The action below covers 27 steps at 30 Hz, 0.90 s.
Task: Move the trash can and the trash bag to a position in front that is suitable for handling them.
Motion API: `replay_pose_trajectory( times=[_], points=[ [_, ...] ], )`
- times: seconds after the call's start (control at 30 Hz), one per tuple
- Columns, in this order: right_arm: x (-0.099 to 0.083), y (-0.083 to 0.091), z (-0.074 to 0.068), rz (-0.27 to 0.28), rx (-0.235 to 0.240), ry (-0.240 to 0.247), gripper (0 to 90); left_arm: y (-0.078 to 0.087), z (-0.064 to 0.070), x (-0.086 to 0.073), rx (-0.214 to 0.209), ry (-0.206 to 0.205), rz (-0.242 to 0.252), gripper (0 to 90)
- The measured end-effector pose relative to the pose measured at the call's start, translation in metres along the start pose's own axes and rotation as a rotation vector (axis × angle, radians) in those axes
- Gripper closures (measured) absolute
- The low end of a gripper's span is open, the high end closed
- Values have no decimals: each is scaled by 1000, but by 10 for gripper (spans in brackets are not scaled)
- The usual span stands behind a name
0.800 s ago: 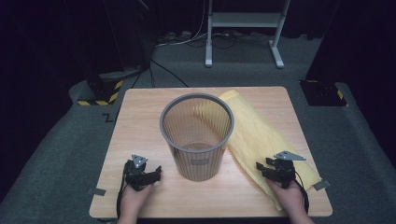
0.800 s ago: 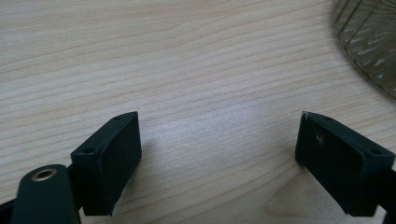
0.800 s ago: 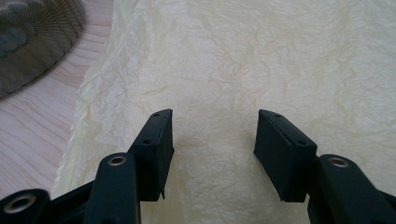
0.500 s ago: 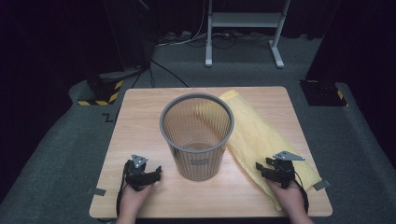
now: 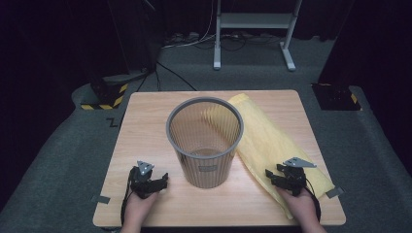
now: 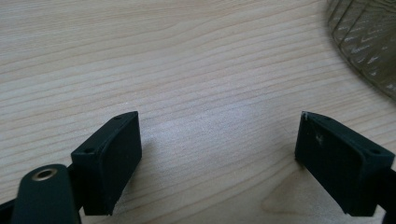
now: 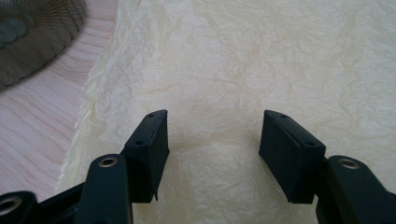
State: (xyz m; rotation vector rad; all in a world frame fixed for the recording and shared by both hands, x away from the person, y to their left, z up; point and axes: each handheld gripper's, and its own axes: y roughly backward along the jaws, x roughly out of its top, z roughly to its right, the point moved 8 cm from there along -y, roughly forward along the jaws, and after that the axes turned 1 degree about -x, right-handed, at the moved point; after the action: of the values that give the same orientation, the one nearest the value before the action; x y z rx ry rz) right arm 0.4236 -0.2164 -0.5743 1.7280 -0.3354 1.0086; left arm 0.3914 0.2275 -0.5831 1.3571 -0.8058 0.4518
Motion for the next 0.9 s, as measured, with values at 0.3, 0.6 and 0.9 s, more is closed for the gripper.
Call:
replay_pose_trajectory(
  times=[0.3, 0.6, 0.9],
  points=[
    [1, -2, -17, 6, 36, -9, 416, 0, 0, 0, 0, 0, 0, 145],
    [10, 1, -59, 56, 104, 88, 437, 0, 0, 0, 0, 1, 0, 145],
    [18, -1, -49, 58, 76, 119, 454, 0, 0, 0, 0, 1, 0, 145]
  ],
)
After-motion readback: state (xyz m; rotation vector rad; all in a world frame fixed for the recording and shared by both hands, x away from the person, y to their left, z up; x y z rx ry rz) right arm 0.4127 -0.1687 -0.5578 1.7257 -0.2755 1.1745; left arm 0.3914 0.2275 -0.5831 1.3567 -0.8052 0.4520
